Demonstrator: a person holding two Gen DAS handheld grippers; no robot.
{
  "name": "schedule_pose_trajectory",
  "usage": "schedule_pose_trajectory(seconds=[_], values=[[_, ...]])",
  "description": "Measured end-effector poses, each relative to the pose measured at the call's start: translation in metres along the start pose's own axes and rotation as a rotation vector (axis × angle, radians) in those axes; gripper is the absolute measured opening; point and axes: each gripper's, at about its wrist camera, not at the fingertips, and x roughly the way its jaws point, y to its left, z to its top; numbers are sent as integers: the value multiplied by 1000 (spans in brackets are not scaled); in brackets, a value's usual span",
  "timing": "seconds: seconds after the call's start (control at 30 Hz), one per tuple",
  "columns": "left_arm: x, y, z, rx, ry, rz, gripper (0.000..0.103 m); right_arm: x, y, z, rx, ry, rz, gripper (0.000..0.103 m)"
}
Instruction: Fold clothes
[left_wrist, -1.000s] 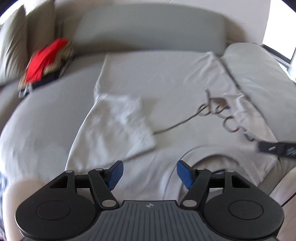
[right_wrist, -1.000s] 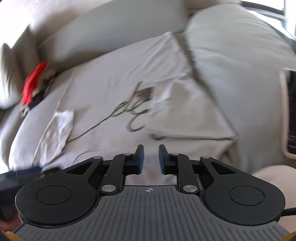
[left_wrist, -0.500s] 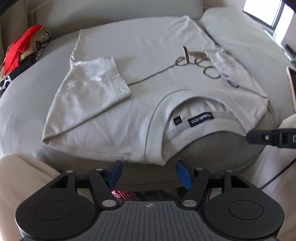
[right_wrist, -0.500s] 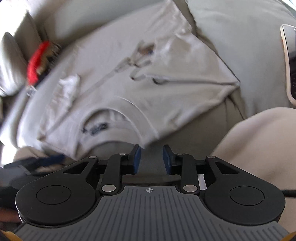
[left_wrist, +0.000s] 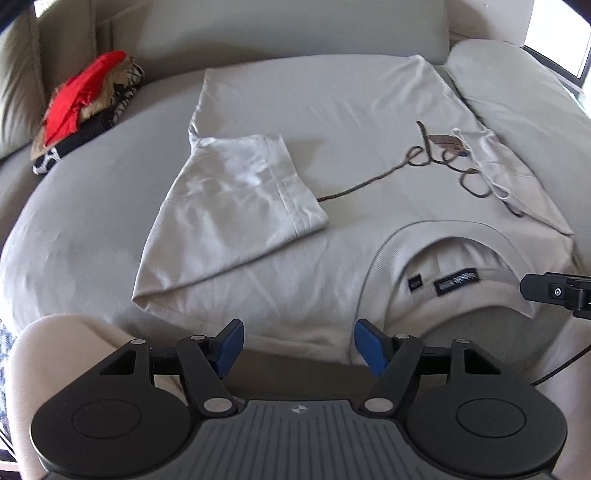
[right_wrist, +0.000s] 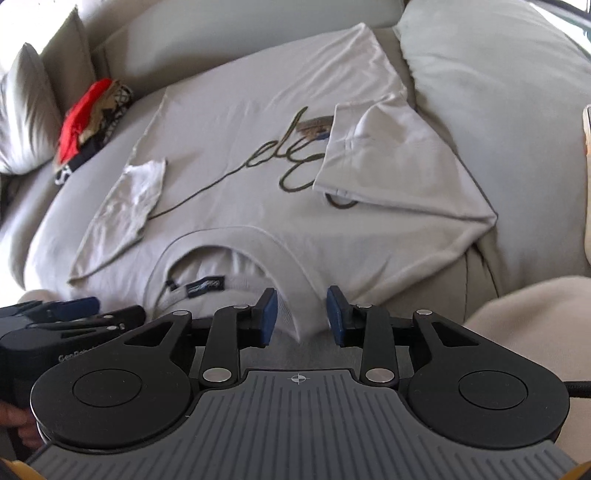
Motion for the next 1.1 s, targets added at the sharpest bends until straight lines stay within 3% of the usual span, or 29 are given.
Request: schedule_pose_trajectory(seconds=[0.1,0.17,0.27,0.33,0.4,0.47,0.57,0.63,0.77,0.97,1.1], values=[[-21,13,8,-23,-52,7,68,-25,-3,9,29,-64,31,43],[-38,24,18,-62,-96,4,68,-47,-4,16,47,-131,51,55],[-66,44,36,-135,-157,-34,69,-80,-4,37,76,-237,98,66],[-83,60,49,-188,-203,-58,70,-100,-5,52,92,-300,126,68],[-98,74,63,-231,-256,-59,70,-117,-7,70,103,-356,128,71],[-107,87,79,-254,-311,-54,70,-126,-8,87,103,-400,110,84],[-103,101,106,-278,-343,-76,69,-125,-10,119,78,-424,58,84],[-92,109,125,-292,-351,-91,67,-115,-12,142,65,-415,36,79],[-51,132,162,-342,-351,-132,65,-79,-28,182,120,-404,30,58],[55,177,207,-462,-307,-129,55,6,-65,232,265,-347,7,57],[125,207,230,-573,-257,-232,54,76,-90,265,272,-279,24,51]])
